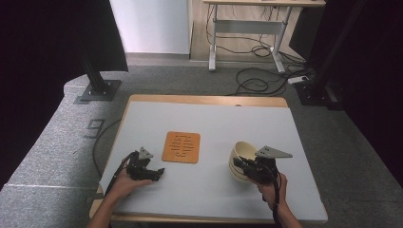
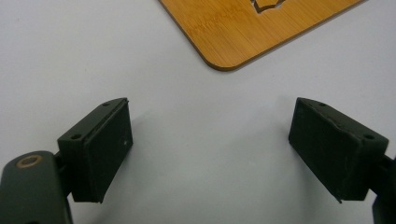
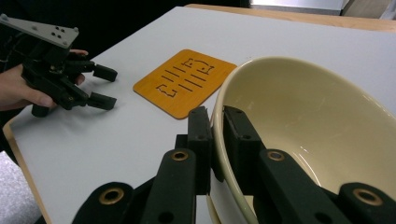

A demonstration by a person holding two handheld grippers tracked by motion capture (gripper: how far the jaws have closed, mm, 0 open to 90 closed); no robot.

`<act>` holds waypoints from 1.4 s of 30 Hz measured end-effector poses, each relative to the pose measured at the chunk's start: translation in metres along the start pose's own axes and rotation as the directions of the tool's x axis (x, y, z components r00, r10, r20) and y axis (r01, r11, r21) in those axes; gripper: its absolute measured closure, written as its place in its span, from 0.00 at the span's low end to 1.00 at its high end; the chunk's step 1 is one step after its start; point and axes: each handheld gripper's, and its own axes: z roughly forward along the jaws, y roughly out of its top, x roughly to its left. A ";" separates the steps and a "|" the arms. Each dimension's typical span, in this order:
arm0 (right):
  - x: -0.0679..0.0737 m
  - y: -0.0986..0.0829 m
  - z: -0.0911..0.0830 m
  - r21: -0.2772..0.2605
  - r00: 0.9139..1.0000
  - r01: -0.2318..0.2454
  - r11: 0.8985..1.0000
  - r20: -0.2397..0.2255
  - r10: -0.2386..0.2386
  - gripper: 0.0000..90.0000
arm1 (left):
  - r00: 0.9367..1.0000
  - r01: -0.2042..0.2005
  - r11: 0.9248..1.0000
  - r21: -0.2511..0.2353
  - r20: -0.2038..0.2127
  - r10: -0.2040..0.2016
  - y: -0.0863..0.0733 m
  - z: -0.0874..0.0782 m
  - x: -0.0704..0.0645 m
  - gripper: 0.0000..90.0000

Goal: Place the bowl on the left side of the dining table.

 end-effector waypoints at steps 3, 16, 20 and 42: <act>0.000 0.001 -0.002 -0.017 1.000 -0.007 1.000 -0.010 0.007 0.91 | 1.000 0.000 1.000 0.000 0.000 0.000 0.000 0.000 0.000 0.15; 0.001 0.012 -0.017 -0.085 1.000 -0.003 0.996 -0.020 0.001 0.90 | 1.000 0.003 1.000 -0.002 -0.001 -0.003 0.000 0.000 0.000 0.15; 0.001 0.015 -0.020 -0.096 1.000 -0.004 0.995 -0.016 0.003 0.90 | 1.000 0.003 1.000 -0.003 -0.002 -0.003 -0.001 0.000 0.000 0.15; 0.009 0.032 -0.022 -0.135 0.999 0.012 0.991 -0.032 -0.016 0.90 | 1.000 0.005 1.000 -0.006 -0.002 -0.005 -0.001 0.000 0.000 0.15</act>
